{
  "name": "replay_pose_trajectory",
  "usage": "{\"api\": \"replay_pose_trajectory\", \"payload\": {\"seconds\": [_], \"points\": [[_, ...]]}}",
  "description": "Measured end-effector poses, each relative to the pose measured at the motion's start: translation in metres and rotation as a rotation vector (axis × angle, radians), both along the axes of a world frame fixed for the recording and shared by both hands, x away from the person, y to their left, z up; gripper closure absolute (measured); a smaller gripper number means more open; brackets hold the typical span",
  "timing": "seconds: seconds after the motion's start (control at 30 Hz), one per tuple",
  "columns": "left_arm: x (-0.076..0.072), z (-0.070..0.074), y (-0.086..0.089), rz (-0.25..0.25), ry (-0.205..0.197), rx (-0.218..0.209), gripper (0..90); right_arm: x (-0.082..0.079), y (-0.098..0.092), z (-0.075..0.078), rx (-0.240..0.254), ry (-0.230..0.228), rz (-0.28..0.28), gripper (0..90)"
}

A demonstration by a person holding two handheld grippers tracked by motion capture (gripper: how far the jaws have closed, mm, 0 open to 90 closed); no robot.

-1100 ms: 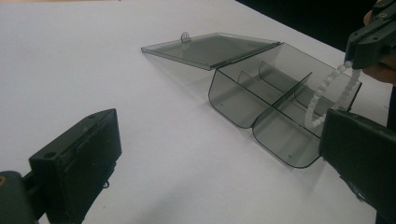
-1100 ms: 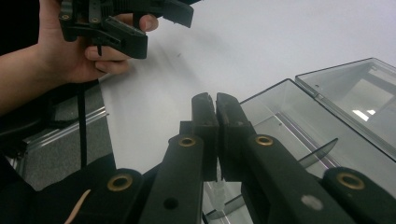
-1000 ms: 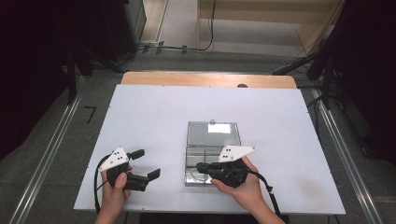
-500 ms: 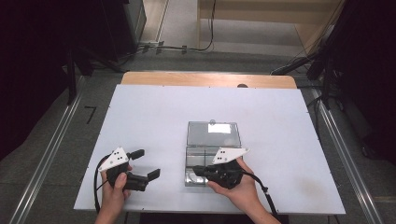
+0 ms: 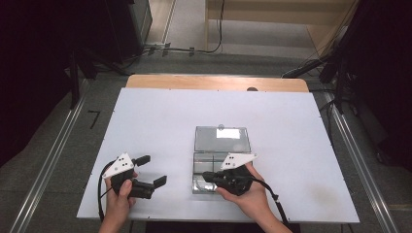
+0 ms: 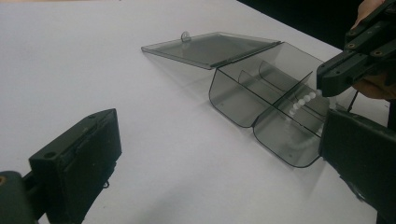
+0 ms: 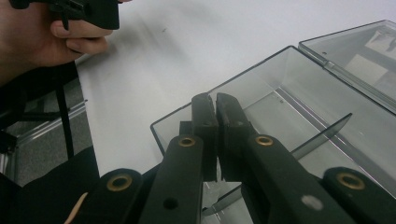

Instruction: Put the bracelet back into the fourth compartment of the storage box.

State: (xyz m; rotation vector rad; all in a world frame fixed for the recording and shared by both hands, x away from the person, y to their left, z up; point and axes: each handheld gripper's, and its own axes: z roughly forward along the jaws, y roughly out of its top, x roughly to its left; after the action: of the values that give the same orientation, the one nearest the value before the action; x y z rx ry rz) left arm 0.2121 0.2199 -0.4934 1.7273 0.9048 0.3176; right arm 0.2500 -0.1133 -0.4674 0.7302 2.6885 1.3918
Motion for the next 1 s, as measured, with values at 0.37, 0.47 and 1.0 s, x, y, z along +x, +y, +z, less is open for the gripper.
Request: {"api": "replay_pose_trajectory", "payload": {"seconds": [0.37,0.47,1.0], "points": [[0.0002,-0.0009,-0.0012,-0.004,0.002,0.001,0.0,0.0025,-0.0016,-0.0001,-0.007,0.009,-0.015,83.3],[0.0003,-0.0007,-0.001,-0.005,0.002,0.002,0.0,0.0028,-0.0017,0.0001,-0.004,0.011,-0.015,81.4],[-0.0016,-0.0009,-0.0008,-0.006,0.0,0.004,0.0,0.0068,-0.0055,0.0065,0.05,0.045,0.018,45.1]]}}
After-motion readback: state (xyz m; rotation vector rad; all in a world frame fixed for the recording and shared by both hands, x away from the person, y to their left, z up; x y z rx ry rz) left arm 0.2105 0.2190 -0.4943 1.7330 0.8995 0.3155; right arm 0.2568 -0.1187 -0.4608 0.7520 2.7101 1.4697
